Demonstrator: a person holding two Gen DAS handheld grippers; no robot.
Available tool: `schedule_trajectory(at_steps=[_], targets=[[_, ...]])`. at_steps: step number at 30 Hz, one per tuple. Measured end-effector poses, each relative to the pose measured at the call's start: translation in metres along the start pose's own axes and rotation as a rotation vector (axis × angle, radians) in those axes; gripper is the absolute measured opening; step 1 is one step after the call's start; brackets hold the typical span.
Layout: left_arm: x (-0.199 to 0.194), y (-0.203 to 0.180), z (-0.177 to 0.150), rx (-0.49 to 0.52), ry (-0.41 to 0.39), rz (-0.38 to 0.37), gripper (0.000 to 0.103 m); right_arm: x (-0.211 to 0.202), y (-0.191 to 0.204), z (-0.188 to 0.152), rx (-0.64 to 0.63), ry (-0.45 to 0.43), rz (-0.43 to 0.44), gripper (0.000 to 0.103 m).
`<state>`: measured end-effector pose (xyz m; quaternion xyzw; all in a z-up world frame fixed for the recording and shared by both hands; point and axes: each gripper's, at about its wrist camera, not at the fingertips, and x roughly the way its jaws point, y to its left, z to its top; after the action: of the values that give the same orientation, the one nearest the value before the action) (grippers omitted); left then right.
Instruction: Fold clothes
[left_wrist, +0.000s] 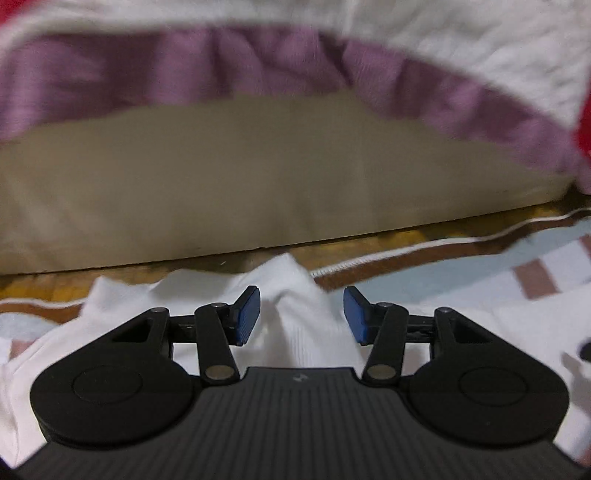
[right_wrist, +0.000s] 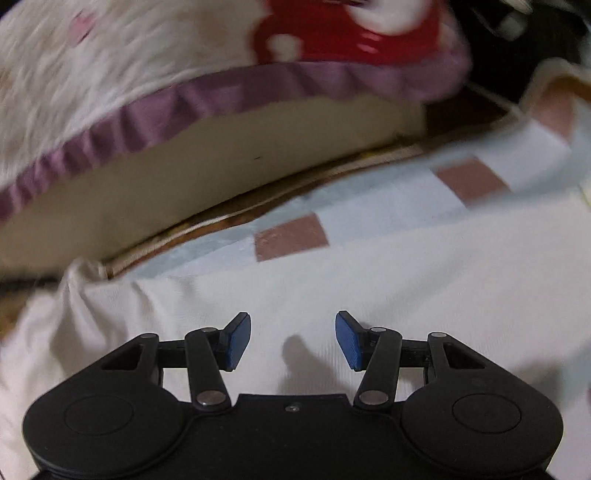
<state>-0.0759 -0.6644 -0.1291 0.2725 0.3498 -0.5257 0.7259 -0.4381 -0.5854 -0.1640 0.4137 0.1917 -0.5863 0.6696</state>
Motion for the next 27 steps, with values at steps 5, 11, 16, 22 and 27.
schedule_trajectory(at_steps=[5,11,16,22,27], targets=[[0.034,0.003,-0.003,-0.001,0.04,0.029,0.038,0.016,0.013,-0.001,-0.132,-0.001,-0.03,0.057],[-0.018,0.033,-0.059,-0.286,-0.184,-0.012,0.015,0.036,0.029,-0.003,-0.29,-0.001,-0.065,0.058],[-0.042,0.029,-0.124,-0.43,-0.248,0.058,0.028,0.041,0.028,-0.002,-0.311,0.007,-0.127,0.073],[-0.044,0.013,-0.142,-0.372,-0.232,0.108,0.027,0.04,0.015,0.003,-0.282,0.011,-0.195,0.077],[-0.037,0.025,-0.112,-0.403,-0.283,0.03,0.011,0.039,-0.001,0.008,-0.219,0.005,-0.209,0.08]])
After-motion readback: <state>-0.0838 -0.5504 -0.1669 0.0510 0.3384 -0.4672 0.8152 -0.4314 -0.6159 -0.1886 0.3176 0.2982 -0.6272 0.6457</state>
